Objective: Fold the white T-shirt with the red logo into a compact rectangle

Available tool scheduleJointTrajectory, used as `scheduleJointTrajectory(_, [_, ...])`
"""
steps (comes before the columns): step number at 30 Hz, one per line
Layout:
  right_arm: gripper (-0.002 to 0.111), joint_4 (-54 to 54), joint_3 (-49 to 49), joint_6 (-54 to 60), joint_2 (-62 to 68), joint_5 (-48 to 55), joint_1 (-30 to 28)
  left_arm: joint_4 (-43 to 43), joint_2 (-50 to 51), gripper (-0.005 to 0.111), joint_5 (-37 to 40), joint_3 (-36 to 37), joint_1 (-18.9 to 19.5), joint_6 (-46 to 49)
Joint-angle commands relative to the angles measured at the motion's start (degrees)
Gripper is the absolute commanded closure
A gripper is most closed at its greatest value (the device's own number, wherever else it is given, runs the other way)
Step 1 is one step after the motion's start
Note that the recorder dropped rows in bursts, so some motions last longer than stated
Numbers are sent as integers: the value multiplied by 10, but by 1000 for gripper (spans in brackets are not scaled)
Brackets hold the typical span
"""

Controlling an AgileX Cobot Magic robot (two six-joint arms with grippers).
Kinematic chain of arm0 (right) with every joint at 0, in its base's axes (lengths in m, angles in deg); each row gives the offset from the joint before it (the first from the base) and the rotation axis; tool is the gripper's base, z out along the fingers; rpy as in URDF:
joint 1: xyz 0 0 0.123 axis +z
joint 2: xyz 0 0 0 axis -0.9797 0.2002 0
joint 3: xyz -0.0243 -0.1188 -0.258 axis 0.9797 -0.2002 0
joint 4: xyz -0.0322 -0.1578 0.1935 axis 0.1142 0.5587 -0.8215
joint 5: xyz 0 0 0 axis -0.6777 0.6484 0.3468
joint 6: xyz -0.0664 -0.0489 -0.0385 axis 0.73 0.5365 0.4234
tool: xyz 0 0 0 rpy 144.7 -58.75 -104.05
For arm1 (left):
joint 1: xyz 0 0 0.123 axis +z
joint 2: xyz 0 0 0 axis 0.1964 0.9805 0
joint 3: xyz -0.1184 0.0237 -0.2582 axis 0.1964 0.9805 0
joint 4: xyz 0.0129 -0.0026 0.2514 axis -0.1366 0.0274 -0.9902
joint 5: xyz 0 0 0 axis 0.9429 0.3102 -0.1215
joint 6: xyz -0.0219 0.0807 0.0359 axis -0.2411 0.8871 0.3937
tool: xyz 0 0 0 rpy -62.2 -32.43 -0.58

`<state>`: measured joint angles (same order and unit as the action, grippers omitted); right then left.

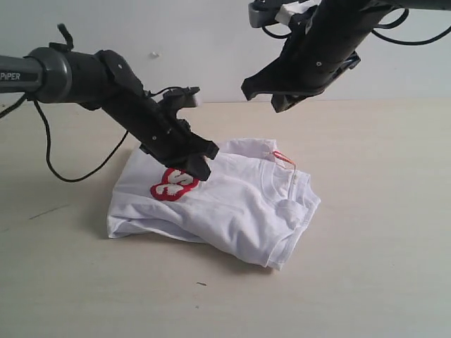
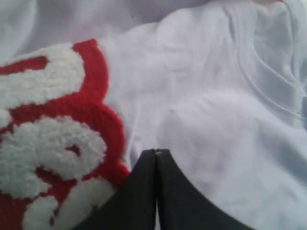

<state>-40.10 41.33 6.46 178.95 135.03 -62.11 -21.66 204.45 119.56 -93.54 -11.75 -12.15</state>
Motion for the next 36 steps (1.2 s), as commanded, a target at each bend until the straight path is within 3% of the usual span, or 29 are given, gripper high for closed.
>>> scheduleJointTrajectory(1, [98, 7, -1, -1, -24, 22, -3, -57, 14, 107, -50, -1, 0, -24])
scheduleJointTrajectory(7, [98, 7, -1, -1, -39, 42, -3, -173, 27, 107, -64, -1, 20, -90])
scheduleJointTrajectory(12, [98, 7, -1, -1, -43, 52, -3, -229, 30, 107, -53, -1, 59, -141])
scheduleJointTrajectory(23, [98, 8, -1, 0, -43, 55, -3, -200, 30, 107, -12, 8, 160, -136])
scheduleJointTrajectory(36, [98, 8, -1, 0, -43, 53, -3, -171, 17, 106, 2, 19, 175, -118])
